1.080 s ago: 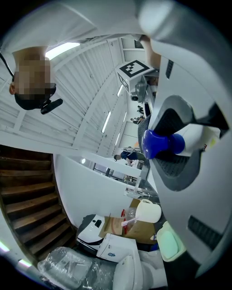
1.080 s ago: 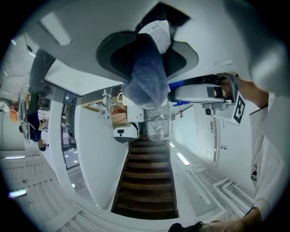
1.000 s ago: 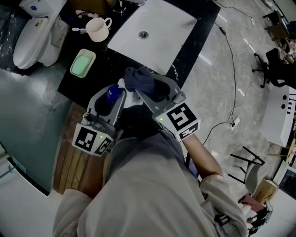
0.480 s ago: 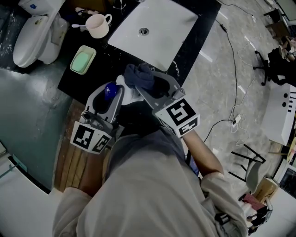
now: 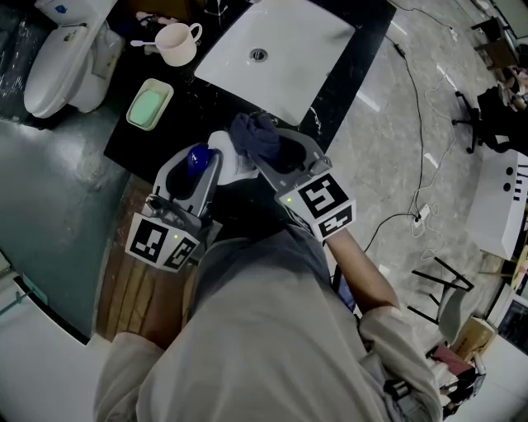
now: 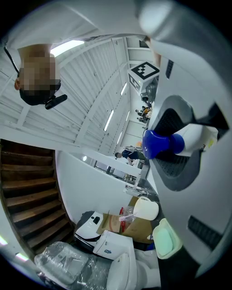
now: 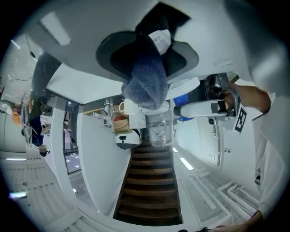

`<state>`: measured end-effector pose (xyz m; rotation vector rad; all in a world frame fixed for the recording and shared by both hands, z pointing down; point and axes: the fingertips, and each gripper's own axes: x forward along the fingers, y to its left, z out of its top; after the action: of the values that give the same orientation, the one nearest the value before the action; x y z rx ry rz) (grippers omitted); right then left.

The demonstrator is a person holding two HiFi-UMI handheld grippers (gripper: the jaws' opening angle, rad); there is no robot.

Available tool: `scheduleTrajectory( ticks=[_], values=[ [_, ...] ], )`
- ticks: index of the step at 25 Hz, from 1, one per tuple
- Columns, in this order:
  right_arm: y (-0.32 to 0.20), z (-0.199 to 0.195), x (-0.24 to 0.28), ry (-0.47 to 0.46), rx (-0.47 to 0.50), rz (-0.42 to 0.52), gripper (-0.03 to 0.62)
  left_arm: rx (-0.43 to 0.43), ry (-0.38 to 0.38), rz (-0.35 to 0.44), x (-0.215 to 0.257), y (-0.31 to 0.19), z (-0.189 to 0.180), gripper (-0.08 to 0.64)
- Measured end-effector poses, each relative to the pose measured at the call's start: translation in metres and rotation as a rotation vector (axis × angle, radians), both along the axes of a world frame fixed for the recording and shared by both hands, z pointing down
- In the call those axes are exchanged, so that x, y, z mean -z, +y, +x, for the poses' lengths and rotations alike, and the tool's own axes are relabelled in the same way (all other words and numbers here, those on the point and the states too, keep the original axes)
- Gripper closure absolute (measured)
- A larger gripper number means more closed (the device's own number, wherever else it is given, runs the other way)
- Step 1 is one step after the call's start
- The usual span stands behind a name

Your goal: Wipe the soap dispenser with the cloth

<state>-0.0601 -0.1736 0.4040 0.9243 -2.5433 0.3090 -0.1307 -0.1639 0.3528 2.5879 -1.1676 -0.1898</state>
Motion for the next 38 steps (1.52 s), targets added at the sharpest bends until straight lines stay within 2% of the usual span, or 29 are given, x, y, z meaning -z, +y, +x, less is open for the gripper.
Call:
scheduleTrajectory(
  ticks=[38],
  values=[
    [0.003, 0.02, -0.049, 0.131, 0.004, -0.086, 0.457, 0.013, -0.004, 0.013, 0.004, 0.003, -0.004, 0.465]
  ],
)
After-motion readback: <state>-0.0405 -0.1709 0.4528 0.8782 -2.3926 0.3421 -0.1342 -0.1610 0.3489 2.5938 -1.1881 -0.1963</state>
